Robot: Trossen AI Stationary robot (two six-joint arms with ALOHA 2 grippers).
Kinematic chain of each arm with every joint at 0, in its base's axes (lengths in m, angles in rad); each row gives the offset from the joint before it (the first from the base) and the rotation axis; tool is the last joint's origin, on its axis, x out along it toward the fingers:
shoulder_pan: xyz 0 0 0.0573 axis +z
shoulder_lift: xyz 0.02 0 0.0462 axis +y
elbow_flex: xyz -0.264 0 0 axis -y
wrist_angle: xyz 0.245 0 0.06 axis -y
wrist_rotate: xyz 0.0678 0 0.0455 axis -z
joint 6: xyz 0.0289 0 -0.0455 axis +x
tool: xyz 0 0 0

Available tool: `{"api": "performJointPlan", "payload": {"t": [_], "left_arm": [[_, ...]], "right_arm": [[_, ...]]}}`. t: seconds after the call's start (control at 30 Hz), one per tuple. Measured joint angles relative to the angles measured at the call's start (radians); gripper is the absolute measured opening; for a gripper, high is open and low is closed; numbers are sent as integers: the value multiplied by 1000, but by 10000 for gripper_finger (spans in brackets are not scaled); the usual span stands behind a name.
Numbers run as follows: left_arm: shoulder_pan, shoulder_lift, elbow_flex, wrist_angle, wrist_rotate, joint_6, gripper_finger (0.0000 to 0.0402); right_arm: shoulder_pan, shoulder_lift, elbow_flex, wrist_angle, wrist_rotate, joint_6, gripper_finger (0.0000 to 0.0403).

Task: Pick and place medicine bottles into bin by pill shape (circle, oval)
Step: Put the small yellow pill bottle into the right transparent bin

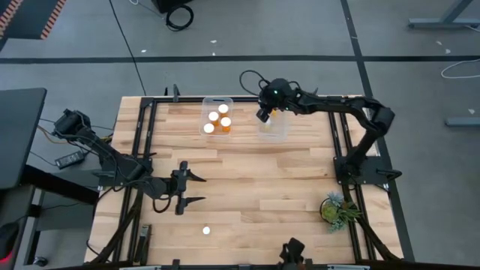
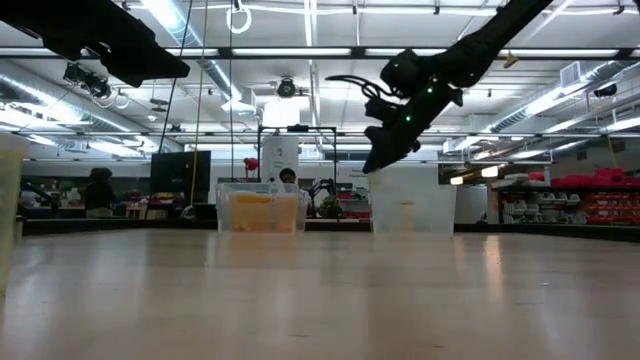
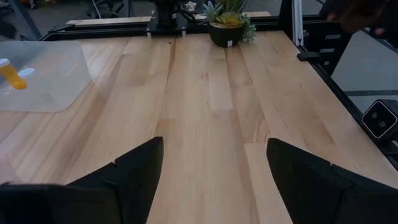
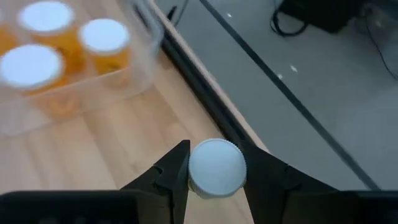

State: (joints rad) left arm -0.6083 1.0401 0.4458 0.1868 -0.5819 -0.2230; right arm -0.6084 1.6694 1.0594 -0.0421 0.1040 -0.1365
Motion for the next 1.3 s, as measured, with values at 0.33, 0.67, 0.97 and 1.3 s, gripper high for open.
{"api": "performJointPlan", "payload": {"t": [0.33, 0.67, 0.97, 1.3], "left_arm": [[0, 0, 0, 0, 0, 0, 293], [0, 0, 0, 0, 0, 0, 293], [0, 0, 0, 0, 0, 0, 293], [0, 0, 0, 0, 0, 0, 293]], "right_arm": [[-14, 29, 27, -50, -15, 36, 136], [-67, 33, -39, 7, -42, 47, 136], [-86, 33, -163, 173, -98, 39, 136], [-85, 33, -185, 219, -105, 36, 136]]}}
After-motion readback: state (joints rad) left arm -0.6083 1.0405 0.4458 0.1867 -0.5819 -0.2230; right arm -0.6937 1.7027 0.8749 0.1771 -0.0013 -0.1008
